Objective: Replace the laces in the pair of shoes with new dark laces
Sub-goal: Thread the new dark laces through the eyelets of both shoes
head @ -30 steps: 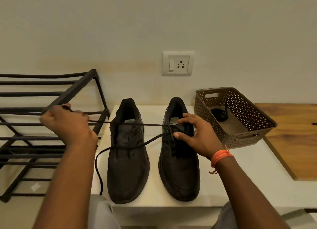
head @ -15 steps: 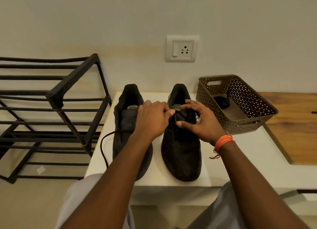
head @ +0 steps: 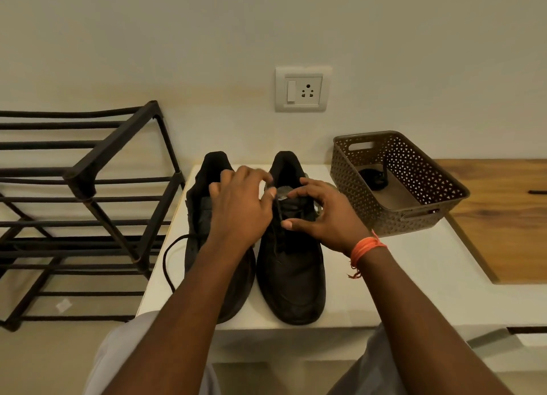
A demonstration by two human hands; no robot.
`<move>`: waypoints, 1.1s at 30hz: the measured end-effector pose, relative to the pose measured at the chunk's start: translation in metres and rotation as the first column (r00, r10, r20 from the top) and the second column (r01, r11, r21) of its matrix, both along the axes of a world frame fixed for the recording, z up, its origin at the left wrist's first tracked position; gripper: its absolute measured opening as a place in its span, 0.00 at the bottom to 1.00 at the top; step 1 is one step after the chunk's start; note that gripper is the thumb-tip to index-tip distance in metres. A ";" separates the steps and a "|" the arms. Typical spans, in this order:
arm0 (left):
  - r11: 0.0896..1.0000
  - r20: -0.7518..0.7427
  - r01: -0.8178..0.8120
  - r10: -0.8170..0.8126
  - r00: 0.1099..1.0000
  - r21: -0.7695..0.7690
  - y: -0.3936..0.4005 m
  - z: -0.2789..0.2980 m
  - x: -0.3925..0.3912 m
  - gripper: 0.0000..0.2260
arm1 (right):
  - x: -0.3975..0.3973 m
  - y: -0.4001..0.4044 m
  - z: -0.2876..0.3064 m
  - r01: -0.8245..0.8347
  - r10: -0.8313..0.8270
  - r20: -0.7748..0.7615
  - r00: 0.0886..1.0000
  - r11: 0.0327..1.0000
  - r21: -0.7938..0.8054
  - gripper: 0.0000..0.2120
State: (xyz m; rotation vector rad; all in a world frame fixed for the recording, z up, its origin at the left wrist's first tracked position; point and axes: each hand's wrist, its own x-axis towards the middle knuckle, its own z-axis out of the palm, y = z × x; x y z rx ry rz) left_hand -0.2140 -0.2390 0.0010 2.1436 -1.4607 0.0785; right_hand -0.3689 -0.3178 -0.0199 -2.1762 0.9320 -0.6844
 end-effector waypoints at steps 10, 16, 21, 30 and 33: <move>0.994 -0.120 0.087 -0.079 0.990 0.067 0.012 0.011 -0.003 0.08 | -0.009 -0.004 0.004 0.186 -0.187 -0.022 0.982 0.981 -0.049 0.27; 0.934 0.074 0.048 -0.080 0.994 0.353 0.011 -0.004 -0.009 0.16 | -0.015 -0.006 0.003 0.163 -0.164 0.022 0.986 0.986 0.023 0.32; 0.915 0.183 0.004 -0.085 0.979 0.404 0.011 -0.003 -0.008 0.21 | -0.033 -0.005 -0.001 0.219 -0.241 0.122 0.963 0.961 0.170 0.31; 0.899 -0.585 0.433 -0.388 0.713 -0.068 0.021 0.024 -0.010 0.13 | -0.045 0.027 0.021 -0.169 0.130 0.110 0.985 0.805 0.568 0.22; 0.864 -0.581 0.483 -0.468 0.666 -0.143 0.019 0.022 -0.014 0.12 | -0.023 0.044 0.021 -0.317 0.214 0.246 0.945 0.776 0.545 0.23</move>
